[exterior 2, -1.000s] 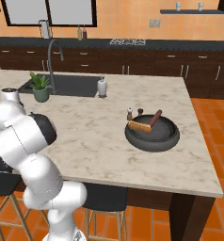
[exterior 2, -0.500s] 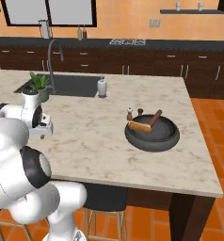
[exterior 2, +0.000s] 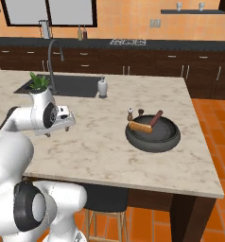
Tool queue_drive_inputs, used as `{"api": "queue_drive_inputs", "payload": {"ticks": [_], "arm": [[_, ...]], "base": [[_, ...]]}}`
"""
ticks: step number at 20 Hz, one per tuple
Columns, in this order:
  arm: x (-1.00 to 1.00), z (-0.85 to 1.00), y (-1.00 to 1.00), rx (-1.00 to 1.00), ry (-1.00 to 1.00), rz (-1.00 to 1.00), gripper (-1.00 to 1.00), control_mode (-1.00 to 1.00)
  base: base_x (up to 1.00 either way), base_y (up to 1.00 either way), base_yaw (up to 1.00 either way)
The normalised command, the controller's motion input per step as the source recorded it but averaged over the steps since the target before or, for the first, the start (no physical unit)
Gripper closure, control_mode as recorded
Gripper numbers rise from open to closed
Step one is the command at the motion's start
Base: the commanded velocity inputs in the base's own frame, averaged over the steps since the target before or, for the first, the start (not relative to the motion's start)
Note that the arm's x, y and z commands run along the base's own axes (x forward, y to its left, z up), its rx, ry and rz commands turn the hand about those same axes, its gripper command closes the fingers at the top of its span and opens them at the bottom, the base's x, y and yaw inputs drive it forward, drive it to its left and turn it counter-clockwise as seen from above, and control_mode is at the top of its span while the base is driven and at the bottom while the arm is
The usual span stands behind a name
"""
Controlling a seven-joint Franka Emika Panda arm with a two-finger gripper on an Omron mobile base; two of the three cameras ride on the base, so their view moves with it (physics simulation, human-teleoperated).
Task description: Place one bun and one sausage from the bowl on each plate.
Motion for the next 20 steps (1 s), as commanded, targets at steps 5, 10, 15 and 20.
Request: {"api": "queue_drive_inputs", "payload": {"ticks": [5, 10, 15, 20], "arm": [[0.00, 0.13, -1.00, -0.57, -0.33, 0.00, -1.00, -1.00], [0.26, 0.79, -1.00, -0.14, -0.03, 0.00, -1.00, -1.00], [0.54, 0.66, -1.00, 0.17, 0.16, 0.01, -1.00, -1.00], [0.66, 0.16, -1.00, 0.22, 0.16, 0.10, -1.00, -1.00]], "base": [[0.00, 0.00, 0.00], [0.00, 0.00, 0.00], [0.00, 0.00, 0.00], [0.00, 0.00, 0.00]]}}
